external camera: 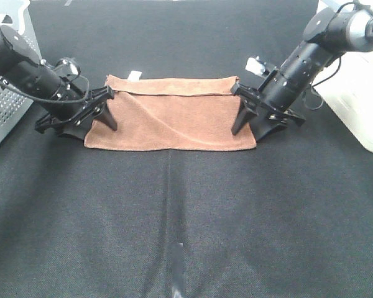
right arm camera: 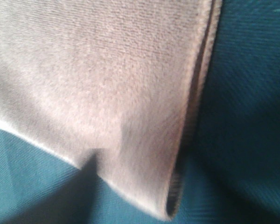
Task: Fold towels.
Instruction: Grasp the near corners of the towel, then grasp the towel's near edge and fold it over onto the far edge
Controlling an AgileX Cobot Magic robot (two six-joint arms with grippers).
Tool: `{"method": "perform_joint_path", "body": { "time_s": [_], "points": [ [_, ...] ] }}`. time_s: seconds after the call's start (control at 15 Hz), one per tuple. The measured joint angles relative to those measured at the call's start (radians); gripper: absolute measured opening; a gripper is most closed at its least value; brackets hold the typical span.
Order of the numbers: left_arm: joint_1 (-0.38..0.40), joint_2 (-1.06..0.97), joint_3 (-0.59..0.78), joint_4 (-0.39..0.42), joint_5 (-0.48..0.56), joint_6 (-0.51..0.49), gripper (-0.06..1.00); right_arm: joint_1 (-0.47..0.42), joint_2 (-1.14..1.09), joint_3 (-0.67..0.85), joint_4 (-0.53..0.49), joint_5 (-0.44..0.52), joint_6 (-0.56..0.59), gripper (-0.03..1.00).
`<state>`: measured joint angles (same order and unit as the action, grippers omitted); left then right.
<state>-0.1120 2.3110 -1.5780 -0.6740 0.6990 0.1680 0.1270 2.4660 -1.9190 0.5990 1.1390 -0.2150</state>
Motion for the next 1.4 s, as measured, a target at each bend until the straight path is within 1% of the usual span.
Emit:
{"method": "perform_joint_path", "body": {
  "time_s": [0.07,0.13,0.2,0.27,0.33,0.47,0.6,0.67,0.73,0.8,0.93,1.0,1.07,1.13,1.27,1.4],
  "points": [
    [0.000,0.004,0.000,0.000,0.002,0.000,0.38,0.000,0.005,0.001,0.000,-0.002,-0.004,0.28],
    [0.000,0.009,-0.002,0.006,0.006,0.000,0.27,0.000,0.006,0.001,0.000,-0.003,-0.005,0.17],
    [0.000,0.014,-0.010,0.017,0.016,0.000,0.18,0.000,0.006,0.001,0.000,-0.003,-0.005,0.08],
    [0.000,0.018,-0.021,0.032,0.038,0.000,0.09,0.000,0.006,0.001,0.001,-0.003,-0.005,0.01],
    [0.000,0.019,-0.041,0.065,0.084,0.000,0.01,0.000,0.006,0.001,0.001,-0.003,-0.005,0.00],
    [0.004,0.010,-0.050,0.098,0.127,0.000,0.01,0.000,0.006,0.001,0.000,0.012,-0.004,0.00],
    [0.009,-0.023,-0.050,0.154,0.165,0.000,0.01,0.000,-0.015,0.013,-0.012,0.023,0.004,0.00],
    [0.010,-0.046,-0.043,0.181,0.175,0.000,0.01,0.000,-0.052,0.055,-0.011,0.018,0.008,0.00],
    [0.010,-0.069,-0.012,0.190,0.175,0.000,0.01,0.000,-0.089,0.109,-0.009,0.005,0.008,0.00],
    [0.010,-0.096,0.042,0.191,0.168,0.001,0.01,0.000,-0.131,0.184,-0.003,-0.020,0.001,0.00],
    [0.009,-0.163,0.197,0.197,0.129,0.017,0.01,0.000,-0.211,0.344,0.012,-0.077,-0.026,0.00],
    [0.009,-0.163,0.197,0.197,0.129,0.017,0.01,0.000,-0.211,0.344,0.012,-0.077,-0.026,0.00],
    [0.009,-0.218,0.290,0.198,0.095,0.025,0.01,0.000,-0.259,0.451,0.025,-0.118,-0.047,0.00],
    [0.008,-0.250,0.331,0.198,0.082,0.027,0.01,0.000,-0.284,0.508,0.040,-0.135,-0.067,0.00],
    [0.008,-0.291,0.365,0.198,0.079,0.027,0.01,0.002,-0.315,0.574,0.061,-0.150,-0.094,0.00],
    [0.008,-0.295,0.357,0.198,0.079,0.027,0.01,0.002,-0.316,0.570,0.069,-0.157,-0.108,0.00]
  ]
}}
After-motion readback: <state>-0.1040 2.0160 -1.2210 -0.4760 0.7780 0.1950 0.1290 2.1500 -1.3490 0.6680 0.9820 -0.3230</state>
